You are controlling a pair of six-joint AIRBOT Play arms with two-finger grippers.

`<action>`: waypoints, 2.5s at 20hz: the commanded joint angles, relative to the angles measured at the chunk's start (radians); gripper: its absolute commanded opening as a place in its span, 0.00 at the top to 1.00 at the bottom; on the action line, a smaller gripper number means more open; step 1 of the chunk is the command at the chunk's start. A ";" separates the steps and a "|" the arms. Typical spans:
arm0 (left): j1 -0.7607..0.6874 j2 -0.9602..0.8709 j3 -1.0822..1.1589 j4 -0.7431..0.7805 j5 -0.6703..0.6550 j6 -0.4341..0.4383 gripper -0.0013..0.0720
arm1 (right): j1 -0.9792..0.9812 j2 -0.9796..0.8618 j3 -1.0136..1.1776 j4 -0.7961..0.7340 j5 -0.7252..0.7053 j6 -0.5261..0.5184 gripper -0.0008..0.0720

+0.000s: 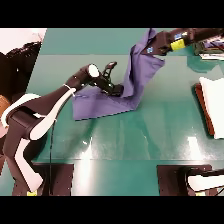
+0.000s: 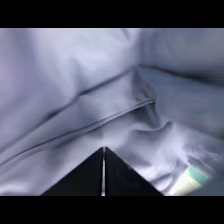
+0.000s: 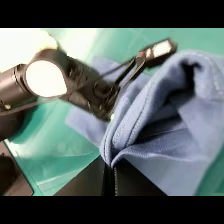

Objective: Fold the shirts.

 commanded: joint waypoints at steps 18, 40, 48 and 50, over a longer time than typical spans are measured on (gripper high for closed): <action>0.594 0.517 0.001 0.200 -0.252 0.061 0.95 | 0.507 -0.298 -0.024 -0.007 -0.466 -0.189 0.14; 0.576 0.515 -0.002 0.182 -0.281 0.084 0.95 | 0.101 -0.440 -0.358 0.133 -0.134 -0.115 0.04; 0.571 0.516 -0.002 0.146 -0.335 0.082 0.95 | 0.159 -0.463 -0.197 0.127 -0.206 -0.133 0.97; 0.541 0.516 -0.002 0.149 -0.362 0.084 0.95 | 0.116 -0.440 -0.165 0.119 -0.204 -0.106 0.97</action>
